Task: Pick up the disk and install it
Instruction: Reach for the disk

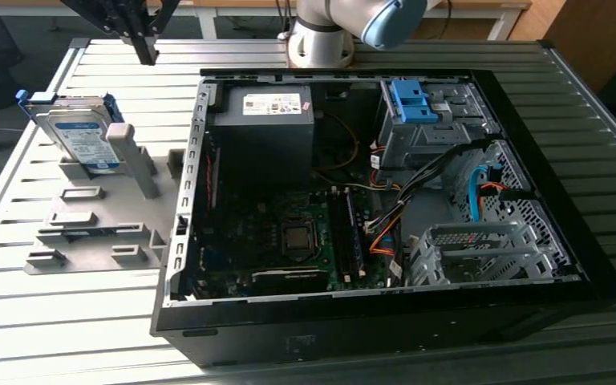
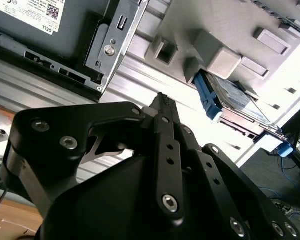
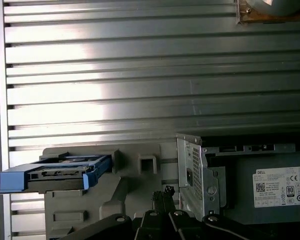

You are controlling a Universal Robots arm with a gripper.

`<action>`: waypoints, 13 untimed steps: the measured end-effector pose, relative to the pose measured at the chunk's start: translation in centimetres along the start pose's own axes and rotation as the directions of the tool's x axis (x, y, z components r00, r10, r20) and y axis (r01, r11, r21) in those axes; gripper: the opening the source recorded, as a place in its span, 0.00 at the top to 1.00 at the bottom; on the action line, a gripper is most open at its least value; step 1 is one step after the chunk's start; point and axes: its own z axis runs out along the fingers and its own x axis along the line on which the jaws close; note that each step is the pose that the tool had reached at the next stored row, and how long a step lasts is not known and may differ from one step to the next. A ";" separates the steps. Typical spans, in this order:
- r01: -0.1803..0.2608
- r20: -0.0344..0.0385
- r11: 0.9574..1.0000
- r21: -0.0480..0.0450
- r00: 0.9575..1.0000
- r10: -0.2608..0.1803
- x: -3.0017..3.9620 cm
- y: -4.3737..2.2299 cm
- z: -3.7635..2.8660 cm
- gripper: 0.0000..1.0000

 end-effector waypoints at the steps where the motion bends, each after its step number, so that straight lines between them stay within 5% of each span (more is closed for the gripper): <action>1: 0.000 0.000 1.000 0.000 1.000 0.000 0.00 0.00 0.00 0.89; 13: 0.000 0.000 1.000 0.000 1.000 0.000 0.68 0.28 0.01 0.89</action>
